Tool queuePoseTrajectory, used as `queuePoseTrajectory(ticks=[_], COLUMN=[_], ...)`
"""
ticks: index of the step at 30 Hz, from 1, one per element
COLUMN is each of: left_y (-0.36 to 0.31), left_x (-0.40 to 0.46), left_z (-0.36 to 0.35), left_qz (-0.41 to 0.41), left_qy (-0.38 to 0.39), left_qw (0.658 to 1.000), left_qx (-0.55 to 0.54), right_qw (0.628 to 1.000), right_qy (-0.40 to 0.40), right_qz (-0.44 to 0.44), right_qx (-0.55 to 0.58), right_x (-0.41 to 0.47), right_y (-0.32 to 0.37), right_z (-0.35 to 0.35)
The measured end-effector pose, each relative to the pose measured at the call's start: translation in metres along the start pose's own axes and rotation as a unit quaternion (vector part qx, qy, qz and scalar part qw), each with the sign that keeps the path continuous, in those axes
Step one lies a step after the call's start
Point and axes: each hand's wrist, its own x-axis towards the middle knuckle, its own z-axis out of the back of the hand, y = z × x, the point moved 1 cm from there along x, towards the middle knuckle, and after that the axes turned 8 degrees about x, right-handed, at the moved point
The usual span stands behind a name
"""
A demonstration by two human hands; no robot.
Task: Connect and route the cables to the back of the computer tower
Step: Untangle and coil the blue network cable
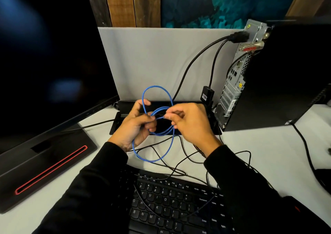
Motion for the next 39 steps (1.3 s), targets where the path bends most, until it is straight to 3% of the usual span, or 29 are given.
queuePoseTrajectory(ticks=[4, 7, 12, 14, 17, 21, 23, 27, 31, 36, 39], left_y=[-0.003, -0.002, -0.001, -0.003, -0.005, -0.002, 0.000, 0.000, -0.005, -0.005, 0.000], left_x=[0.000, -0.002, -0.002, -0.001, -0.001, 0.000, 0.002, 0.003, 0.004, -0.002, -0.005], left_z=[0.011, 0.009, 0.003, 0.001, -0.001, -0.012, -0.019, -0.022, -0.016, 0.018, 0.021], left_qz=[-0.001, 0.001, 0.009, 0.024, 0.025, -0.004, -0.011, -0.010, -0.005, -0.001, -0.012], left_qy=[-0.050, -0.043, -0.050, -0.064, -0.091, -0.078, -0.063, -0.067, -0.080, -0.131, -0.133], left_qw=[0.998, 0.995, 0.988, 0.989, 0.987, 0.981, 0.978, 0.976, 0.980, 0.982, 0.984], left_qx=[0.037, 0.085, 0.148, 0.133, 0.134, 0.176, 0.198, 0.209, 0.181, 0.137, 0.121], right_qw=[0.993, 0.973, 0.955, 0.965, 0.987, 0.952, 0.946, 0.987, 0.991, 0.984, 0.983], right_qy=[-0.114, -0.214, -0.282, -0.253, -0.123, 0.084, 0.120, 0.059, 0.005, -0.137, -0.149], right_qz=[0.038, 0.078, 0.068, 0.036, 0.013, -0.031, -0.045, -0.044, -0.054, -0.089, -0.082], right_qx=[0.005, 0.019, 0.060, 0.057, -0.103, -0.293, -0.297, -0.145, -0.121, -0.075, -0.075], right_x=[0.011, 0.022, 0.023, 0.014, 0.002, 0.001, 0.003, 0.010, 0.004, 0.009, 0.009], right_y=[0.001, 0.012, 0.008, 0.000, -0.002, 0.011, 0.019, 0.031, 0.028, 0.014, 0.007], right_z=[0.048, 0.088, 0.109, 0.106, 0.096, 0.071, 0.054, 0.037, 0.045, 0.099, 0.110])
